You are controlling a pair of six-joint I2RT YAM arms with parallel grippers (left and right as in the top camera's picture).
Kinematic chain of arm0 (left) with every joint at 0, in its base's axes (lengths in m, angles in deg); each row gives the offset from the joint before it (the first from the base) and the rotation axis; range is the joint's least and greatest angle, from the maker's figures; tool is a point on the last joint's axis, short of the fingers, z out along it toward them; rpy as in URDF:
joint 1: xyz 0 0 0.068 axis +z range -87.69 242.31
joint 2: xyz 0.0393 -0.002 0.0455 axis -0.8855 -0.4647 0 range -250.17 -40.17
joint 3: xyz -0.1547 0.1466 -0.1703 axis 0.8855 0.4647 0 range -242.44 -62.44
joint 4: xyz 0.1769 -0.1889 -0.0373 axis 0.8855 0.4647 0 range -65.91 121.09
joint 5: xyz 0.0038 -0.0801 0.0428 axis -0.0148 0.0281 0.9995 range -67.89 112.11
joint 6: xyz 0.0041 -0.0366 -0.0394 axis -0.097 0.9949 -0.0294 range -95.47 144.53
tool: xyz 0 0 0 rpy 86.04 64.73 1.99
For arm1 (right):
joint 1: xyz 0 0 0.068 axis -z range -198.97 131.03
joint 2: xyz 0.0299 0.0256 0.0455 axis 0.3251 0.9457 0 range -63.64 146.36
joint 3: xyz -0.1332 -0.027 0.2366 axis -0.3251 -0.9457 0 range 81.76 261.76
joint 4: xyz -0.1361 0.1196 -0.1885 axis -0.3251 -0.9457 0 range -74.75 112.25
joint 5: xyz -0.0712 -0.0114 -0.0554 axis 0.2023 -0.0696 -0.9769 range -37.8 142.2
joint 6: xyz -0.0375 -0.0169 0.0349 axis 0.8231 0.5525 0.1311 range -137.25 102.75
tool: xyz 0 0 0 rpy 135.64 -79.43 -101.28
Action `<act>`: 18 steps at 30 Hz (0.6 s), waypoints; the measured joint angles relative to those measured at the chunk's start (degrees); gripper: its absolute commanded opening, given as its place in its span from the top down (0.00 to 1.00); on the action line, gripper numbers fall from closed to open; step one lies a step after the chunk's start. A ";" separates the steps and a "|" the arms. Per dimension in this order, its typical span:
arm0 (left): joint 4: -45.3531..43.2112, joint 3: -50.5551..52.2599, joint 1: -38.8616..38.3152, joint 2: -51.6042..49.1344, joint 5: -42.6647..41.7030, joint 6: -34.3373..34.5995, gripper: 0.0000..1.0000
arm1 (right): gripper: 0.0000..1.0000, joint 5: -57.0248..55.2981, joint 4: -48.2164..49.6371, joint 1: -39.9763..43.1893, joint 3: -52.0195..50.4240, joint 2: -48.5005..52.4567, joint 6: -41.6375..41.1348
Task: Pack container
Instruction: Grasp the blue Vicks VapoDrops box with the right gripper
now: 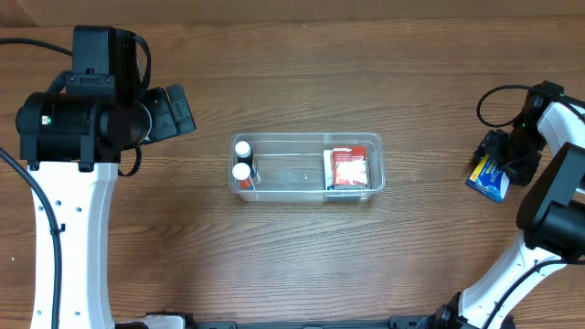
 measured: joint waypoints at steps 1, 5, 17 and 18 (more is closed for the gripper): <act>0.02 0.00 0.00 0.00 0.00 0.00 0.00 | 0.23 0.00 -0.04 0.00 0.00 0.00 0.00; 0.02 0.00 0.00 0.00 0.00 0.00 0.00 | 0.24 0.20 -1.70 -0.02 0.81 0.02 0.00; 0.00 0.00 0.00 0.00 0.00 0.00 0.00 | 0.24 8.94 -13.07 -15.21 12.35 -18.60 1.07; -0.02 0.00 0.00 0.00 0.00 0.00 0.00 | 0.24 9.20 -13.27 -20.33 12.98 -23.19 1.11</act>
